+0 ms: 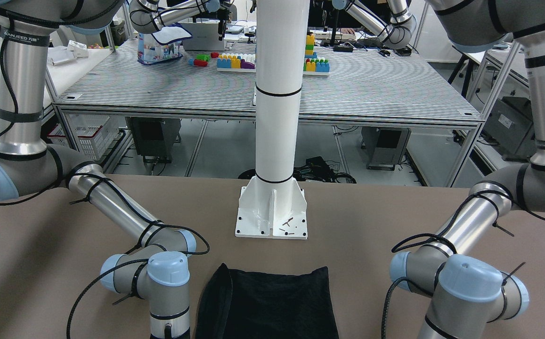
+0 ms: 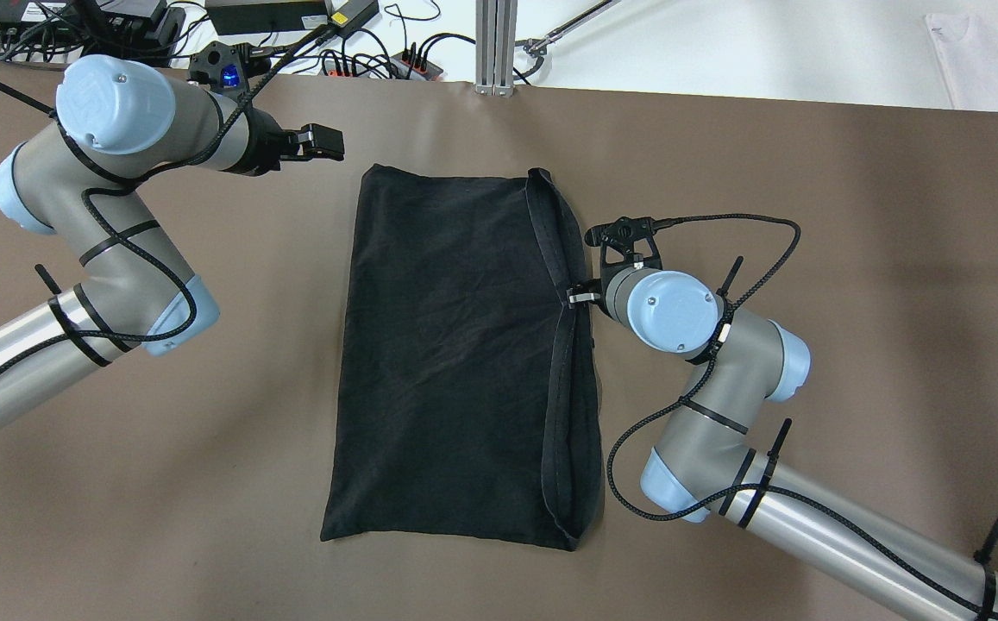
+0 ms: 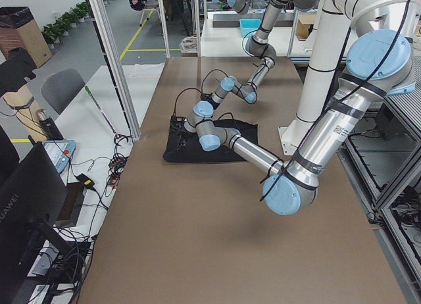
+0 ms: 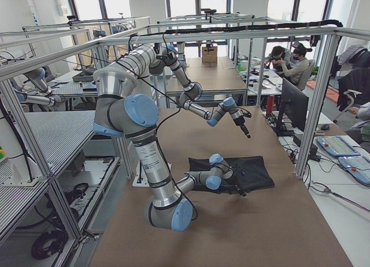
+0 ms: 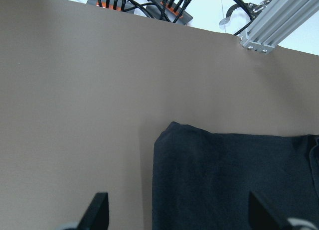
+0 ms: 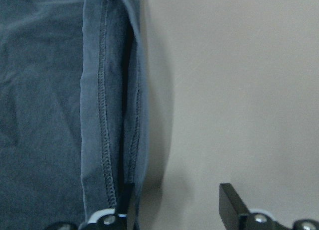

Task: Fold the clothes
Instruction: 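Pull the folded edge with the right gripper outward to flatten it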

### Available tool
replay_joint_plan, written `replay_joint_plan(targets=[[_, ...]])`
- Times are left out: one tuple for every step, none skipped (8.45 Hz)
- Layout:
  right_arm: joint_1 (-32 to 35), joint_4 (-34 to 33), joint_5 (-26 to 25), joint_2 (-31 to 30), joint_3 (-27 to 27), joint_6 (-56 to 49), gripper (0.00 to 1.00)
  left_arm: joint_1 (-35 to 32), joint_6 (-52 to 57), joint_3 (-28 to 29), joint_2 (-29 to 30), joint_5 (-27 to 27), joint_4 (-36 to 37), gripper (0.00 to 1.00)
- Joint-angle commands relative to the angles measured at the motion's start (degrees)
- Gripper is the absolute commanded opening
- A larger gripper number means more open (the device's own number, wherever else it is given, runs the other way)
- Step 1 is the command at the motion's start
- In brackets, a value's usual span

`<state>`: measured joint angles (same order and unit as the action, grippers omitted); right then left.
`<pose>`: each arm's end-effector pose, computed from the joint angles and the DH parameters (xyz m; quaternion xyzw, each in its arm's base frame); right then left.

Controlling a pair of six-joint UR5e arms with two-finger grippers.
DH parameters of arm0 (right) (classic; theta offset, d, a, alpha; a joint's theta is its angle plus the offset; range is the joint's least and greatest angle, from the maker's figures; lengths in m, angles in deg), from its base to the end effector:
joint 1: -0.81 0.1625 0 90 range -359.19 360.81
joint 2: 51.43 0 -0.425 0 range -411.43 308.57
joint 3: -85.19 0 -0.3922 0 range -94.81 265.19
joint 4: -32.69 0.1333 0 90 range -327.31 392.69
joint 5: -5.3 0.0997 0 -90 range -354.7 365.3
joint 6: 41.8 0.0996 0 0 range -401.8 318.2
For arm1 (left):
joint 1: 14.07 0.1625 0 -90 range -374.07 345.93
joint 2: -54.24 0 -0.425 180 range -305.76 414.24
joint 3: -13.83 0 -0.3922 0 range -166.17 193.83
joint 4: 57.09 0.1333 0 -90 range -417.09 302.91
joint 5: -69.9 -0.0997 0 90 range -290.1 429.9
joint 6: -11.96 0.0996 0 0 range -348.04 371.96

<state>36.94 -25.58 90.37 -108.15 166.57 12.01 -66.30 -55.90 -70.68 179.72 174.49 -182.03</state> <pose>-0.5039 -0.5435 0.3261 0.3091 -0.3587 0.0199 0.8805 0.3530 -0.6322 0.2631 0.2364 0.4889 -0.1514 0.8259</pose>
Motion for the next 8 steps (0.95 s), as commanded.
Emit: replay_joint_plan(targets=[[0.96, -0.26, 2.29, 0.81, 1.93, 0.76, 0.68, 0.02, 0.0, 0.32, 0.12, 0.0, 0.05, 1.0], [0.7, -0.44, 2.29, 1.16, 2.02, 1.11, 0.7, 0.11, 0.0, 0.4, 0.2, 0.0, 0.05, 1.0], [0.0, -1.31, 2.2, 1.25, 1.93, 3.55, 0.74, 0.11, 0.09, 0.41, 0.2, 0.0, 0.05, 1.0], [-1.4, -2.1, 2.03, 1.25, 1.84, 4.71, 0.75, 0.11, 0.09, 0.41, 0.2, 0.08, 0.05, 1.0], [-2.89, -2.37, 1.77, 1.25, 1.76, 4.81, 0.76, 0.11, 0.09, 0.41, 0.2, 0.08, 0.05, 1.0], [-3.52, -2.81, 1.68, 1.25, 1.58, 4.98, 0.78, 0.11, 0.09, 0.41, 0.12, 0.08, 0.05, 1.0], [-3.7, -2.81, 1.5, 1.25, 1.41, 4.9, 0.77, 0.03, 0.09, 0.41, 0.12, 0.08, 0.05, 1.0], [-3.61, -2.81, 1.67, 0.82, 1.67, 4.72, 0.76, 0.11, 0.0, 0.41, 0.12, 0.08, -0.04, 1.0]])
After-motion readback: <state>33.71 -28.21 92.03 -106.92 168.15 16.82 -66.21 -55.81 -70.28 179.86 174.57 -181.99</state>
